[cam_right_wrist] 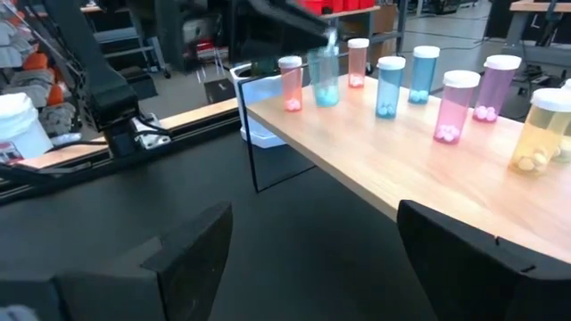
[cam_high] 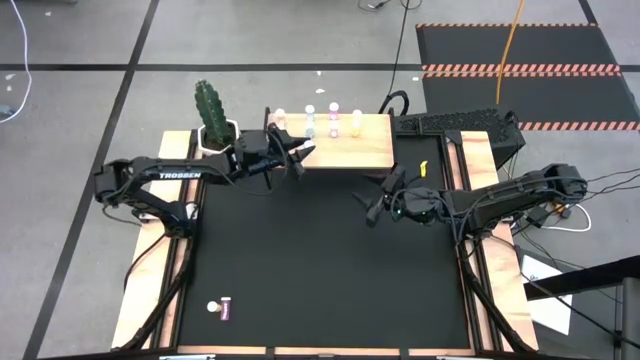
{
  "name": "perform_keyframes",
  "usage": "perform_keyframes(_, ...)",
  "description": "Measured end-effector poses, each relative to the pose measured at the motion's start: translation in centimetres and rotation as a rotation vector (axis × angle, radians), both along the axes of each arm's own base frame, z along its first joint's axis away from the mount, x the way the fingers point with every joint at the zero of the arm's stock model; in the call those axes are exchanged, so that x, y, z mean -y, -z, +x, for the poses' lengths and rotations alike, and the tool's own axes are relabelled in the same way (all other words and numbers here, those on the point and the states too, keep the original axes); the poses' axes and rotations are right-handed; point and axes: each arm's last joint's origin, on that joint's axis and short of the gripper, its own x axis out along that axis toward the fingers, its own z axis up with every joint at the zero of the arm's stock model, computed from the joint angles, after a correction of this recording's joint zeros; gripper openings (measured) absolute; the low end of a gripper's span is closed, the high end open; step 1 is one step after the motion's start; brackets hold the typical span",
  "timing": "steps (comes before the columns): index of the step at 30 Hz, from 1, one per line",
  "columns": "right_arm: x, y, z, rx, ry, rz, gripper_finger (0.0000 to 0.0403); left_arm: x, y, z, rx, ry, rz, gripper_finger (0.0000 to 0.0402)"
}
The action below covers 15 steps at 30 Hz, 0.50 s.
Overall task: Pick and place medicine bottles onto shelf by color
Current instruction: Put the blue pill bottle aligned with the other blue pill bottles on the shelf
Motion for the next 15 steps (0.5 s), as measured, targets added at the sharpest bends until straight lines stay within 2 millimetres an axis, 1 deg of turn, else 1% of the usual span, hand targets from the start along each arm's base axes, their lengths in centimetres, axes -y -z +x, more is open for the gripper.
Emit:
perform_keyframes(7,0.3,0.0,0.0,0.002,0.012,0.003,0.0313,-1.2,0.6,-0.2,-0.024,-0.016,0.019,0.0127)
perform_keyframes(11,0.3,0.0,0.0,0.004,0.015,0.006,0.0313,-1.7,1.5,0.5,-0.017,0.038,0.009,0.0127)
perform_keyframes(15,0.3,0.0,0.0,0.010,0.019,0.020,0.0313,-1.8,2.2,0.8,-0.034,0.039,0.001,0.0127)
